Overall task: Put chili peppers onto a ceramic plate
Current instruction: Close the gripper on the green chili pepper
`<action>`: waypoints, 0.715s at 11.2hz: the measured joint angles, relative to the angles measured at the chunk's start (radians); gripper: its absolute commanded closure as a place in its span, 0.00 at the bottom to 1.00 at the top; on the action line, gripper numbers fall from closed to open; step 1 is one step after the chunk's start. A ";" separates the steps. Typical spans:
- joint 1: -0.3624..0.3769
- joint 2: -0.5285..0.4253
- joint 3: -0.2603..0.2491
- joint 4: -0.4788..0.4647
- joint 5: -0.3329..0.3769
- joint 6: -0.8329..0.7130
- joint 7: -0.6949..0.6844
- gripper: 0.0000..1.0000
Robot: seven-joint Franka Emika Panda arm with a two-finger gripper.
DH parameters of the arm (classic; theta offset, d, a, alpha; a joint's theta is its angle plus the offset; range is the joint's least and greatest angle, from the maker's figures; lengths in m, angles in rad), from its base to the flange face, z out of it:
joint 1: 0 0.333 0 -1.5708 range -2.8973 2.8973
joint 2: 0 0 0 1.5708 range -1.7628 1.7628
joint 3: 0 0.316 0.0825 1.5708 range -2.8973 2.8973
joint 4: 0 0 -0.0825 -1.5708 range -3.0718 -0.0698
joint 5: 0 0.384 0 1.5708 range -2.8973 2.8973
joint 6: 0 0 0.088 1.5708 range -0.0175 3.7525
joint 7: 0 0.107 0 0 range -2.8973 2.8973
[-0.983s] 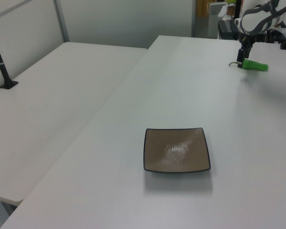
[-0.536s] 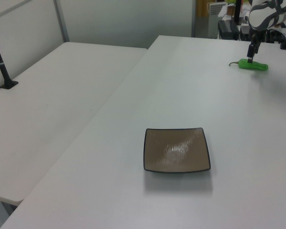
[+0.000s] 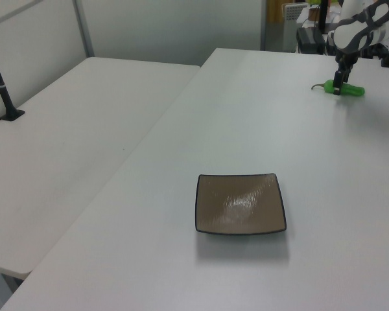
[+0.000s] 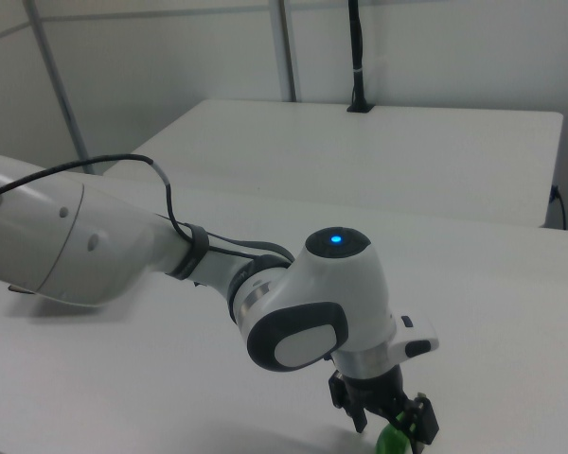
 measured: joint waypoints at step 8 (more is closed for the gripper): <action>-0.001 0.019 0.000 0.004 0.036 0.022 -0.098 0.76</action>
